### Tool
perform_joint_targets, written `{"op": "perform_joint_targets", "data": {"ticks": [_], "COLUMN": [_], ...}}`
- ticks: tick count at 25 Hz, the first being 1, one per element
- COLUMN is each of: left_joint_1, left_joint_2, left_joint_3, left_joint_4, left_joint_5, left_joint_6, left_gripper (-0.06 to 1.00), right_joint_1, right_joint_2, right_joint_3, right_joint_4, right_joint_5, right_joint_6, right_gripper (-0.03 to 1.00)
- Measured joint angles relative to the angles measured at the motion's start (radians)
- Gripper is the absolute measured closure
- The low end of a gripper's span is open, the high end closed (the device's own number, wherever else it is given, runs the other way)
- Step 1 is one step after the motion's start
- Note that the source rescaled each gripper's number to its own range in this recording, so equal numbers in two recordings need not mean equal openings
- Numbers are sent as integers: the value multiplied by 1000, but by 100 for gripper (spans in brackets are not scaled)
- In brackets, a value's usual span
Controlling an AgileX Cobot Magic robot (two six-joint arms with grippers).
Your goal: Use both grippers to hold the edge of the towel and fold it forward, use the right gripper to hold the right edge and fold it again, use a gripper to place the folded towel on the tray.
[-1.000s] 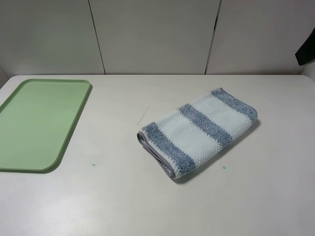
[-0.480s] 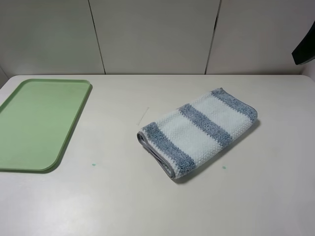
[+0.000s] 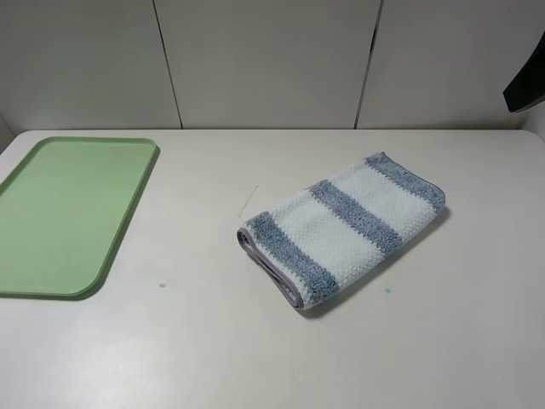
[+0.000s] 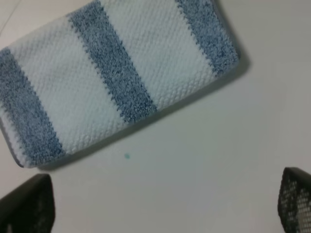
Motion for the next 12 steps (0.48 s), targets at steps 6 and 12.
{"op": "perform_joint_targets", "data": {"ticks": [6, 12], "left_joint_1": [266, 349], "left_joint_2": [0, 0], "left_joint_3": [0, 0], "left_joint_4": [0, 0], "left_joint_5": [0, 0], "left_joint_6": [0, 0], "left_gripper": [-1, 0], "right_joint_1": [0, 0], "right_joint_2": [59, 189], "right_joint_3": [0, 1], "right_joint_4": [-9, -81], "right_joint_5": [-9, -106], "right_joint_6": [-64, -156], "right_gripper": [-3, -3]}}
